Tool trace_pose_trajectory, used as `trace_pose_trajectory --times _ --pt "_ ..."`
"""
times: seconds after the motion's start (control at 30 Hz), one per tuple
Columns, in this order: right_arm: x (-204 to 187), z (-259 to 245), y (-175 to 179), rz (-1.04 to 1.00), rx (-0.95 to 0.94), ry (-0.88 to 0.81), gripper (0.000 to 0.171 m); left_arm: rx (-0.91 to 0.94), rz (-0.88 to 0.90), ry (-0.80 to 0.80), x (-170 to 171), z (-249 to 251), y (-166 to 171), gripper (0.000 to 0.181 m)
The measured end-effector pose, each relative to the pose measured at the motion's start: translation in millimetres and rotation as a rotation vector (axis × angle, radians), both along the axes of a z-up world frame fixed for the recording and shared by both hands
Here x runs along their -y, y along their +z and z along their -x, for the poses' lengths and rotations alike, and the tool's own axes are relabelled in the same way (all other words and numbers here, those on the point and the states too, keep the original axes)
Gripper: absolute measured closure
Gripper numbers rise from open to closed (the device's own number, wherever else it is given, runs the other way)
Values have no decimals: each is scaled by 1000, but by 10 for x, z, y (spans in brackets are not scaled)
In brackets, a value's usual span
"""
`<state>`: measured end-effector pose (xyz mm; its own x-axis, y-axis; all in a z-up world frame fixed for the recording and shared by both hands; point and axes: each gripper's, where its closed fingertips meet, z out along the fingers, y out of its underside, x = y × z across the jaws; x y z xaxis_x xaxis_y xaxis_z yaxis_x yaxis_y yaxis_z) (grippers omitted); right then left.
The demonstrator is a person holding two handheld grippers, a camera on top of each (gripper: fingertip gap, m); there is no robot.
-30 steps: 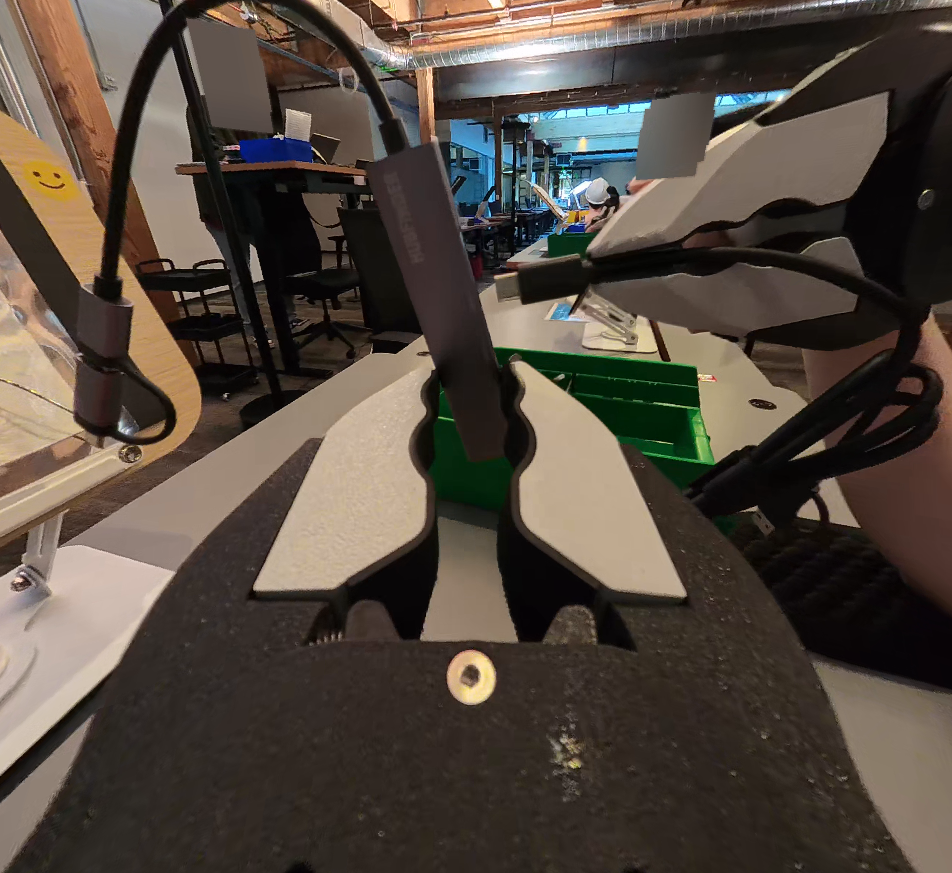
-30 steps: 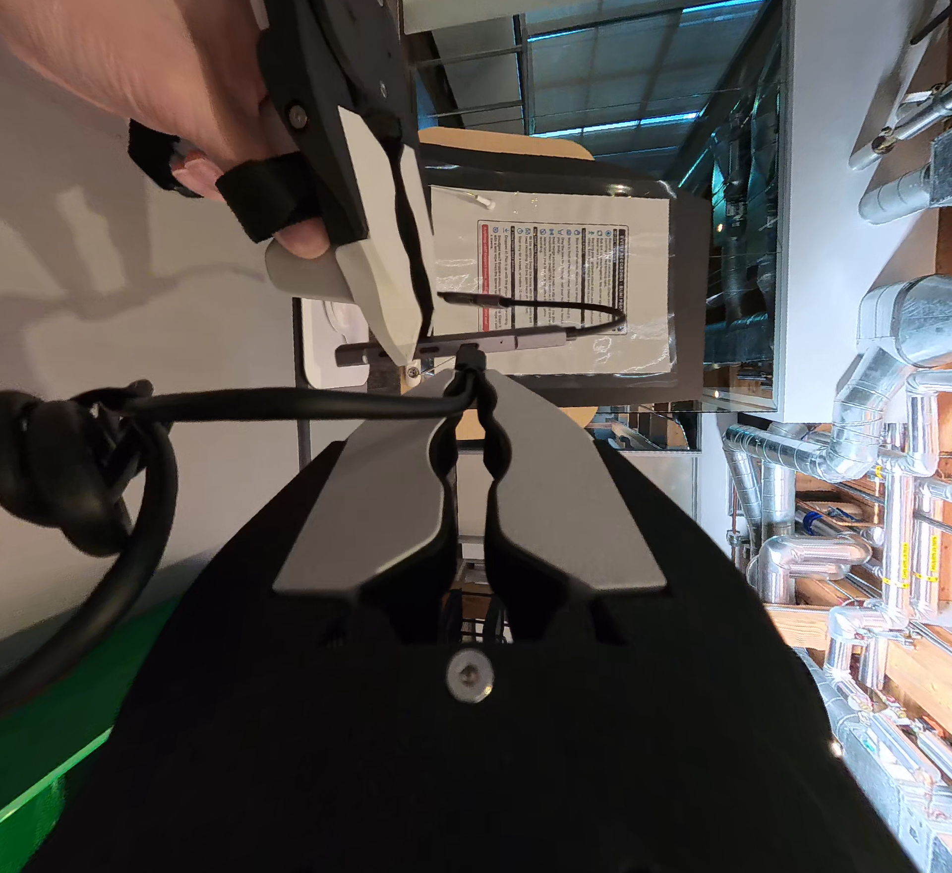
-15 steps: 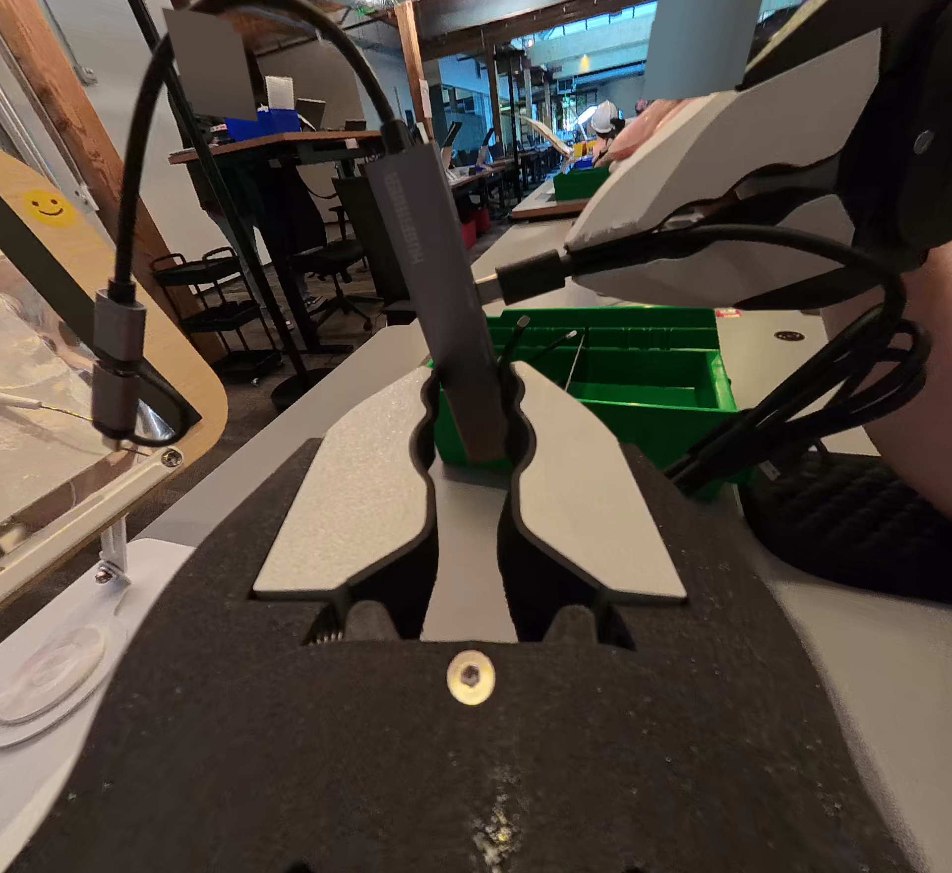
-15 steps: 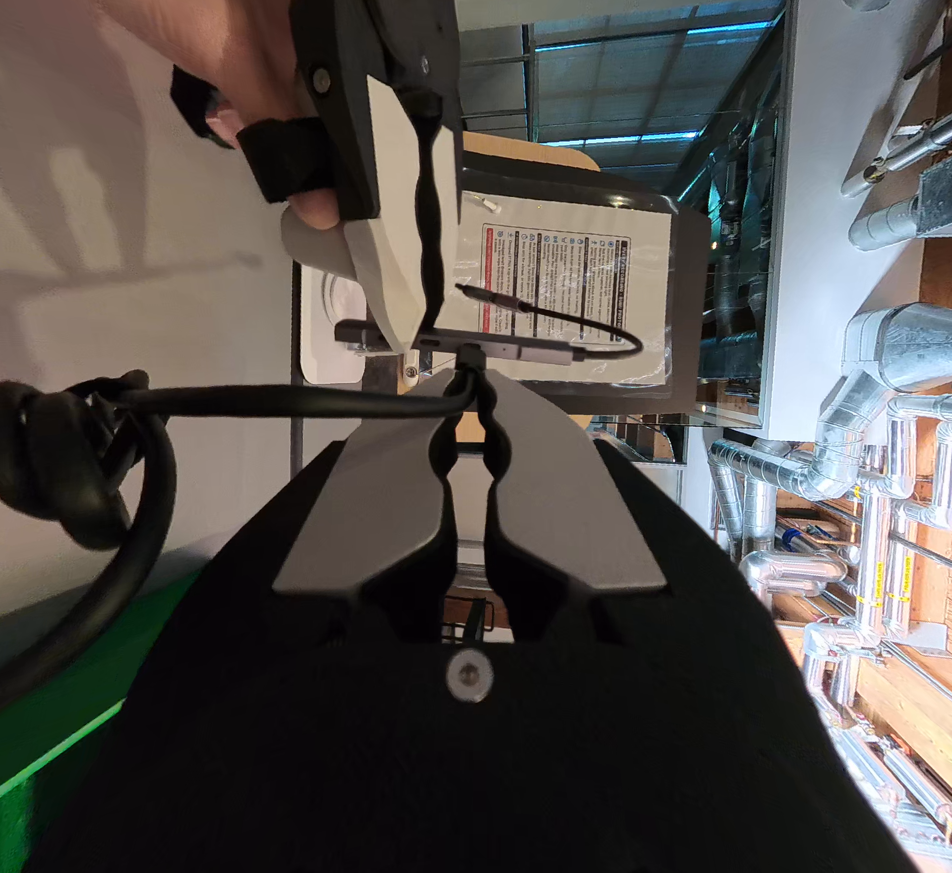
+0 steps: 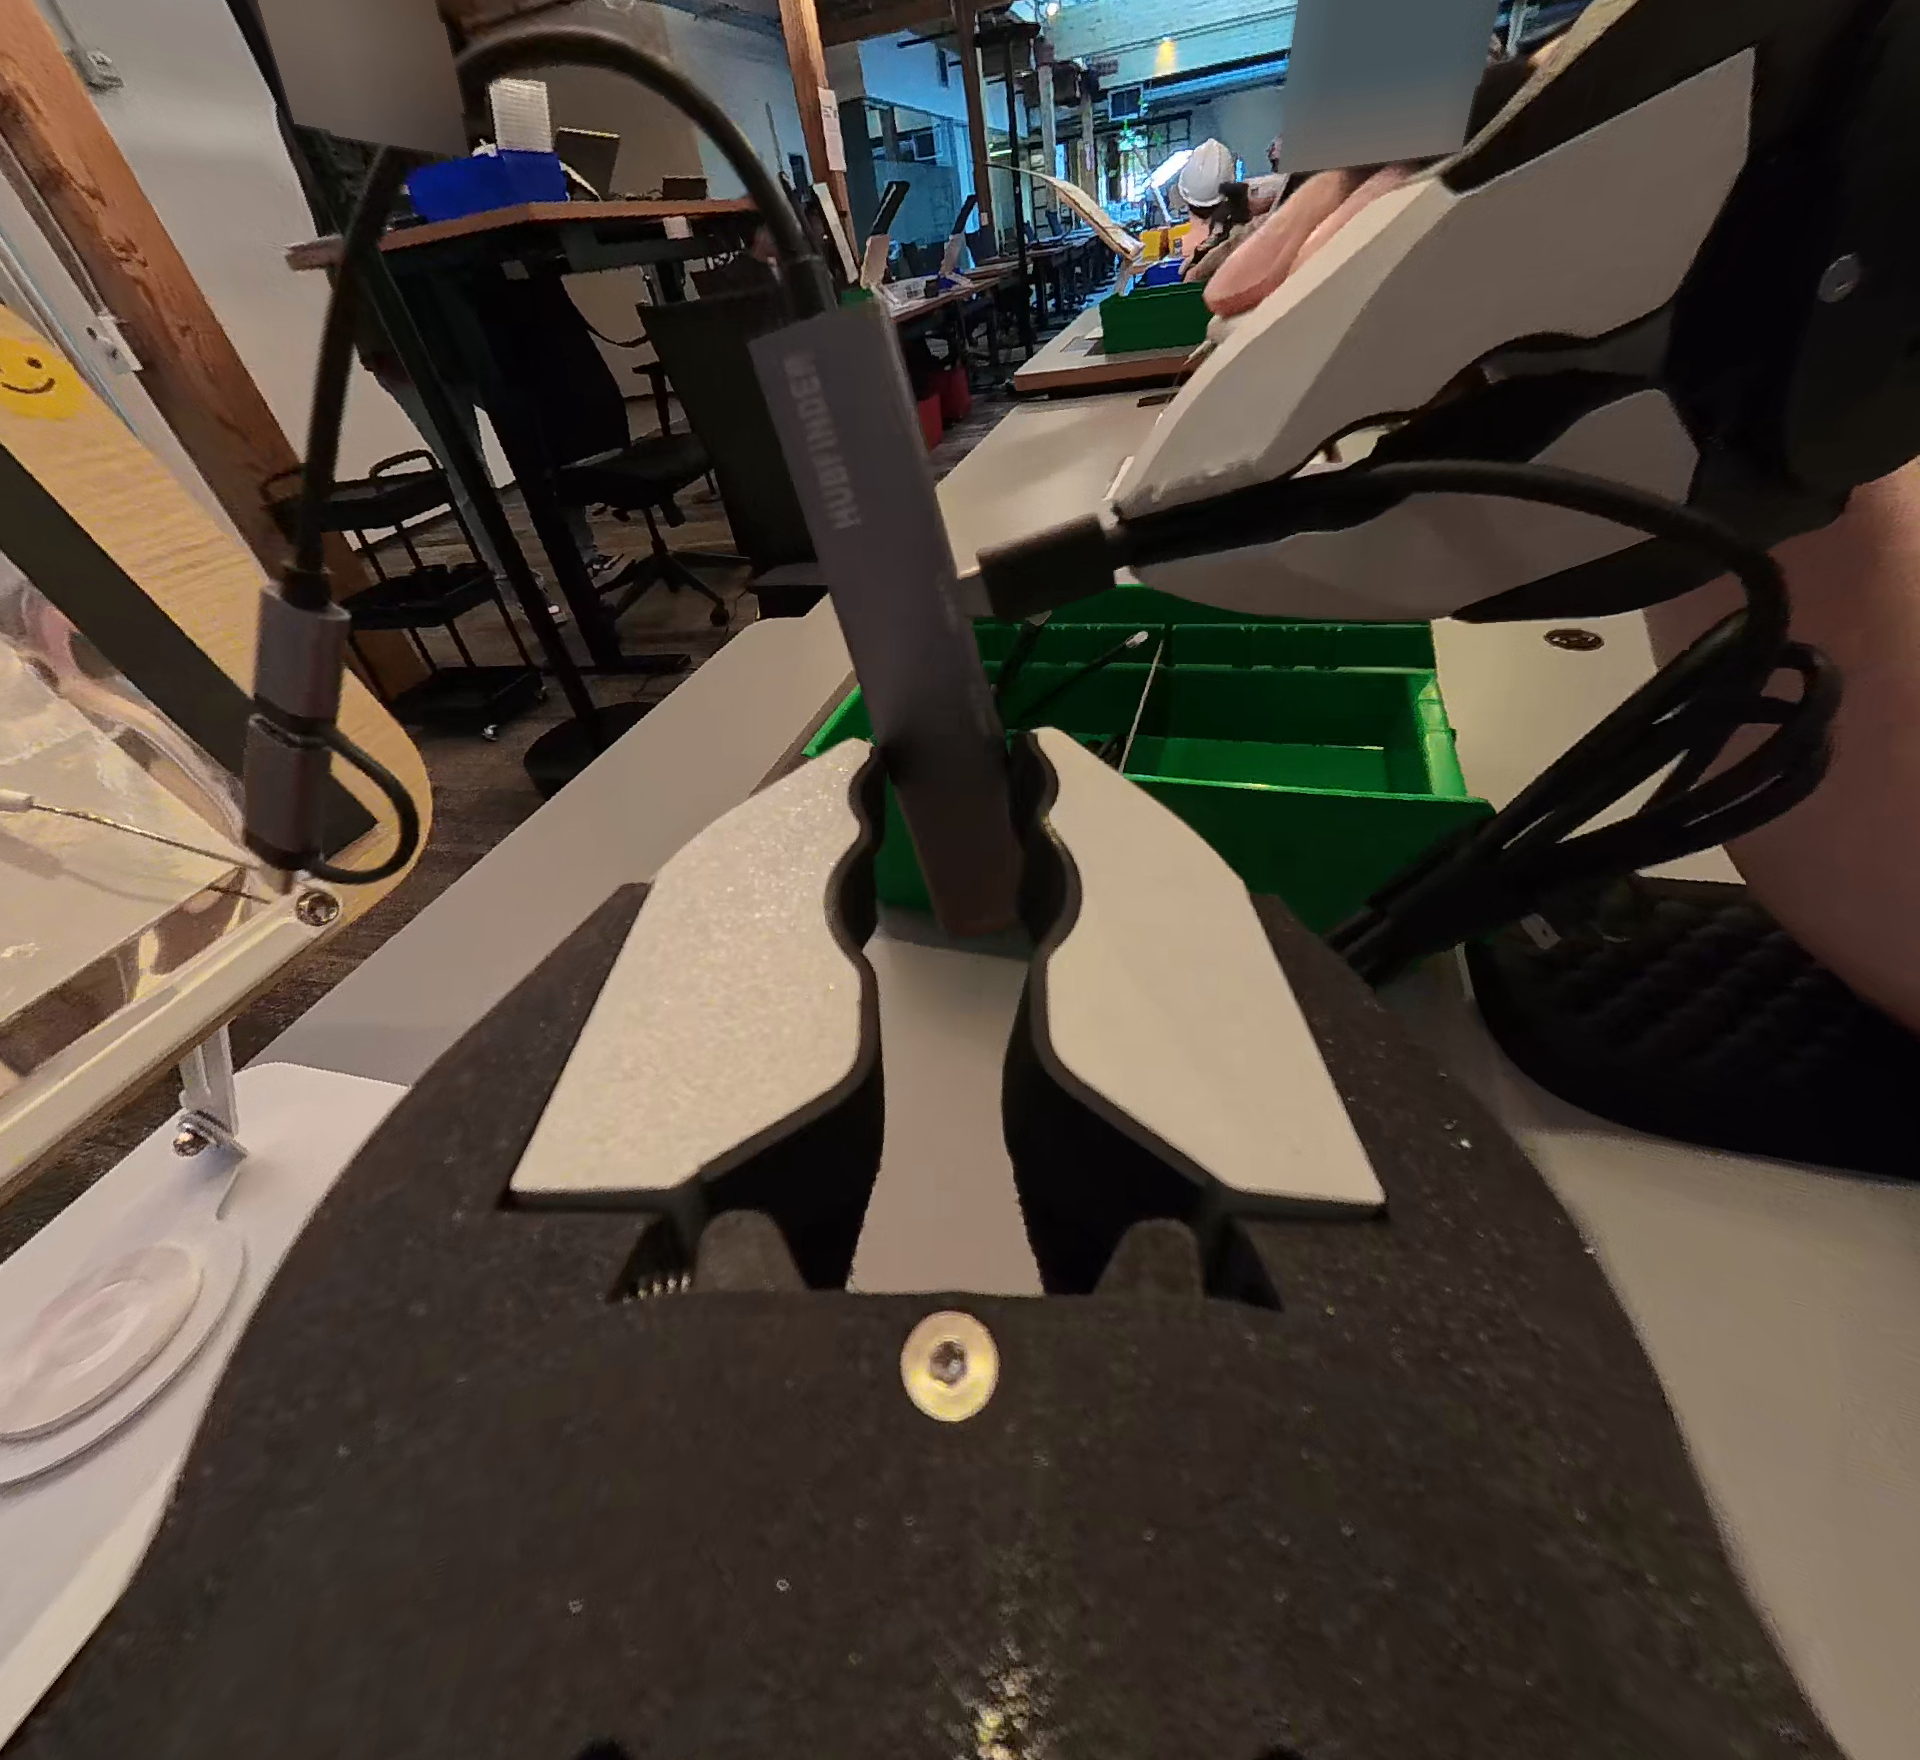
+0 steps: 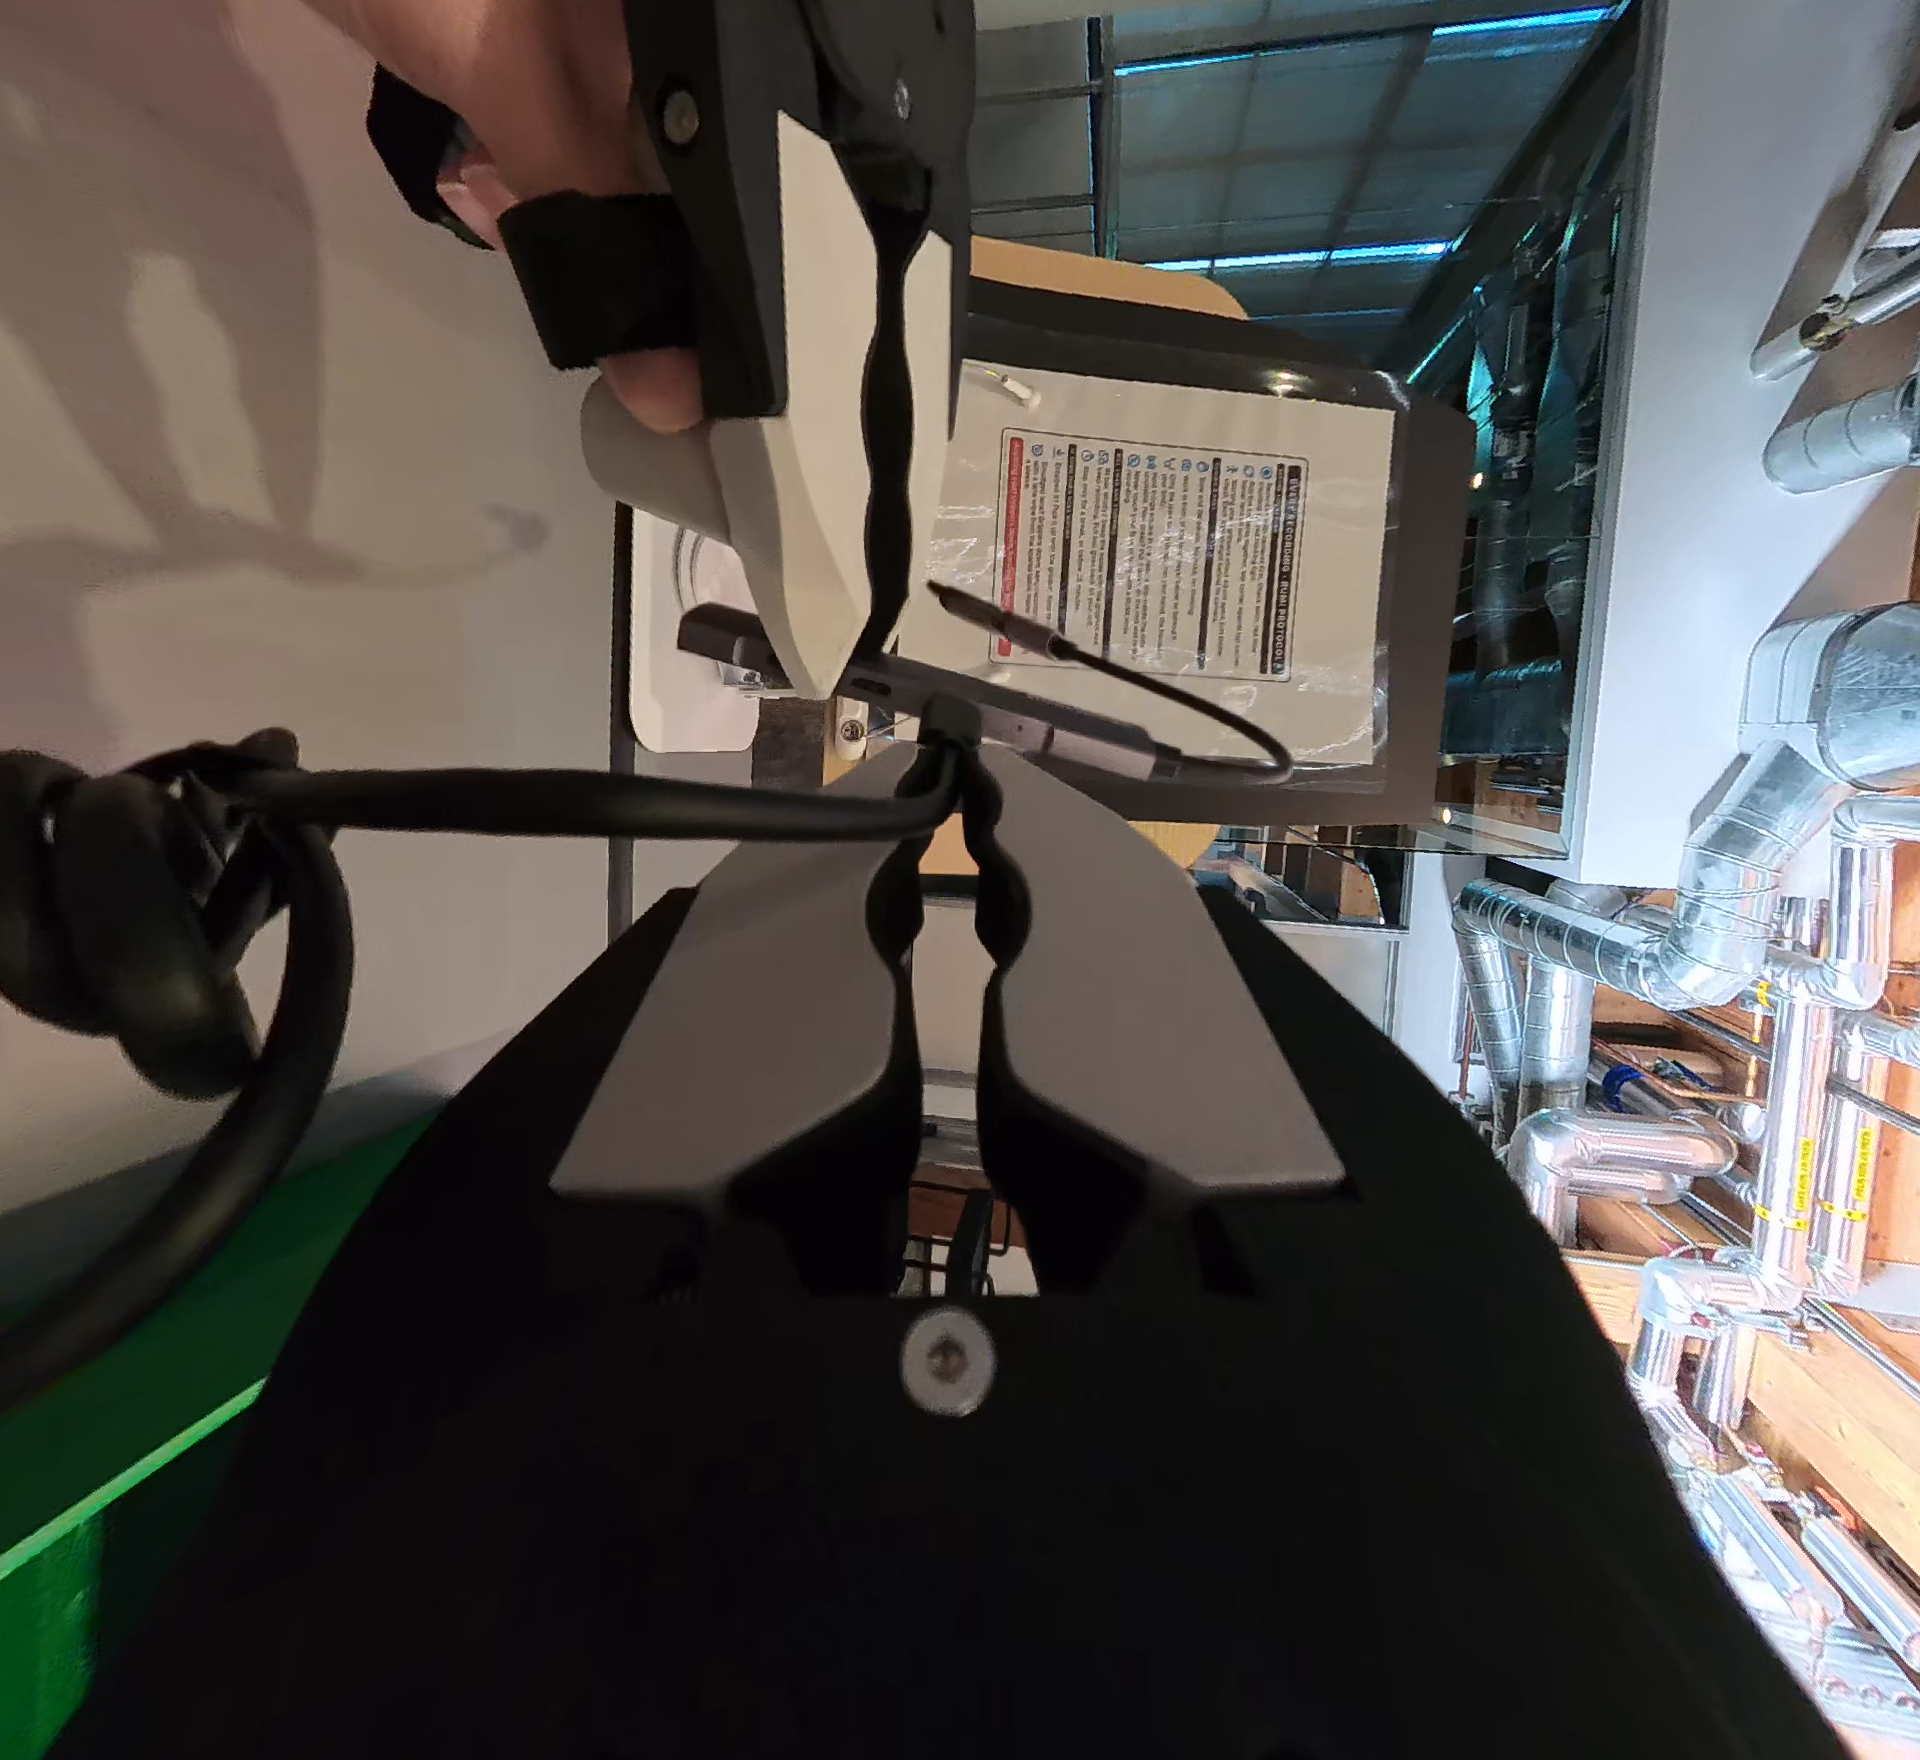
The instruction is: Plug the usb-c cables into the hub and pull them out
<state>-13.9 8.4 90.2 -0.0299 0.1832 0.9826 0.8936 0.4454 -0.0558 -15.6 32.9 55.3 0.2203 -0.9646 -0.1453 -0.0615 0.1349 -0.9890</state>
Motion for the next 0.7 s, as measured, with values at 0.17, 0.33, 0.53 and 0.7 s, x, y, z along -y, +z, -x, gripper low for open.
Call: trace_pose_trajectory --times 0.17,0.33,0.53,0.7 --pt "23 25 -22 13 4 20 166 -61 -36 4 18 6 -38 159" --pt "66 32 48 35 -74 55 166 -31 -46 -22 80 45 48 159" --pt "108 68 171 10 -146 83 166 16 -22 -22 128 63 176 159" --pt "130 89 226 0 -191 112 166 19 -37 -14 171 88 234 159"
